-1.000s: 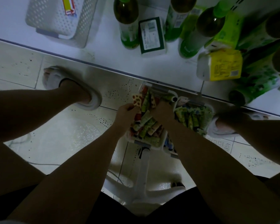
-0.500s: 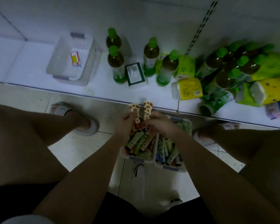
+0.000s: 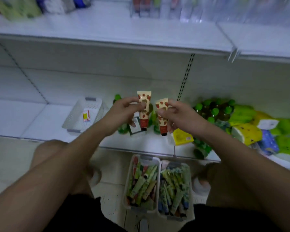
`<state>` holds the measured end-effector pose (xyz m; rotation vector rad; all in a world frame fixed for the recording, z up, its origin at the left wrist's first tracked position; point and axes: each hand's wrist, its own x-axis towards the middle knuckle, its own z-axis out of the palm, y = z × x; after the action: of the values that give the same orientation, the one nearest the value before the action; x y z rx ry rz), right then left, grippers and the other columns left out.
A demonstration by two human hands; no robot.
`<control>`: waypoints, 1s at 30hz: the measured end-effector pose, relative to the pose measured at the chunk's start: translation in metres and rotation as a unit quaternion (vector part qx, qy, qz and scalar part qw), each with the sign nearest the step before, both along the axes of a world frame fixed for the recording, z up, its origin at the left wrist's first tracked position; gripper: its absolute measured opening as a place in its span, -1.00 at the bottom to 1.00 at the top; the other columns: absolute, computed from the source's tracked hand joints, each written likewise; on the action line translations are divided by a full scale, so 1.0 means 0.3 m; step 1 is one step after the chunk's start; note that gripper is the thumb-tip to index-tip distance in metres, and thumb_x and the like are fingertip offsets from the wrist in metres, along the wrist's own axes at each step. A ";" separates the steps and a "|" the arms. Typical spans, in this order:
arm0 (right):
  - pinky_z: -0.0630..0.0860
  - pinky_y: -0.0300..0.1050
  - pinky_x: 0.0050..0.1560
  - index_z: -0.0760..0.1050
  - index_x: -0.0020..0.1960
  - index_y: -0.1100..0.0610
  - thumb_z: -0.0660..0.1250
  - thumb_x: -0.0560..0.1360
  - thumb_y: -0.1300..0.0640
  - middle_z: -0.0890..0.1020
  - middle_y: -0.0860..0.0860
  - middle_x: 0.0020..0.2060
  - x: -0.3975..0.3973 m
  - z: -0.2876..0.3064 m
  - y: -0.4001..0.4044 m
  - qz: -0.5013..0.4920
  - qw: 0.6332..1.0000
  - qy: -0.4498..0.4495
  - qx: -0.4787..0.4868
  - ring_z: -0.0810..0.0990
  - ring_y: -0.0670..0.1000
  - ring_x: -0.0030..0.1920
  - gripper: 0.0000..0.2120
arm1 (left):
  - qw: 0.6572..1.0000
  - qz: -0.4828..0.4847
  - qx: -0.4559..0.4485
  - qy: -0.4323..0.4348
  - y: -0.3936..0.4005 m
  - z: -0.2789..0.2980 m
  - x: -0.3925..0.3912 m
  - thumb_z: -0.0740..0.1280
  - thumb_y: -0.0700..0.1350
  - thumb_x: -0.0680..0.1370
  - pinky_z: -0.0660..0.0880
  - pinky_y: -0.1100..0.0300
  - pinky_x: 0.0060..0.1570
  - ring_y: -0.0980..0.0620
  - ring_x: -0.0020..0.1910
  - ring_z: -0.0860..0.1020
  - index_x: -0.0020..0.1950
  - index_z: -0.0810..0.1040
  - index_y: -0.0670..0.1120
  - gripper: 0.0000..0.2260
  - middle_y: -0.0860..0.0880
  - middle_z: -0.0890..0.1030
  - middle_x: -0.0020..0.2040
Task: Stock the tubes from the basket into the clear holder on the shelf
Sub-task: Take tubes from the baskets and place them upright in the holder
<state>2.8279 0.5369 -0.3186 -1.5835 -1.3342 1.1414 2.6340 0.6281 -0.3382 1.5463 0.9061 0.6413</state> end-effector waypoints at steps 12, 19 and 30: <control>0.61 -0.05 -0.31 0.54 -0.04 0.13 0.42 0.49 0.24 0.66 0.05 -0.35 -0.046 0.490 0.025 0.096 0.981 -0.061 0.159 0.63 0.06 -0.40 -0.91 | 0.971 -0.097 0.215 -0.037 0.054 0.635 -0.080 0.34 0.03 0.54 0.48 0.19 -0.39 0.17 -0.52 0.47 0.09 0.57 -0.09 -0.77 0.11 0.61 -0.41; 0.62 -0.15 -0.27 0.64 -0.06 0.16 0.42 0.49 0.24 0.69 0.11 -0.28 -0.024 0.724 0.114 0.075 0.968 -0.119 0.207 0.65 0.02 -0.35 -0.96 | 0.976 -0.052 0.204 -0.061 0.175 0.762 -0.077 0.36 -0.03 0.54 0.64 0.02 -0.04 -0.11 -0.08 0.68 0.15 0.53 -0.07 -0.78 -0.12 0.71 -0.07; 0.60 -0.25 -0.27 0.59 0.00 0.19 0.33 0.56 0.25 0.67 0.12 -0.19 -0.033 0.893 0.307 0.053 0.949 -0.214 0.226 0.64 -0.03 -0.31 -0.93 | 0.971 0.039 0.170 -0.163 0.362 0.769 -0.033 0.34 -0.08 0.58 0.62 0.03 -0.01 -0.07 -0.02 0.68 0.21 0.52 -0.03 -0.79 -0.04 0.69 0.02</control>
<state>2.8181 0.6289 -0.0509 -1.4669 -1.8290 0.4962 2.6242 0.7367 -0.1075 1.6462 0.6298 1.1173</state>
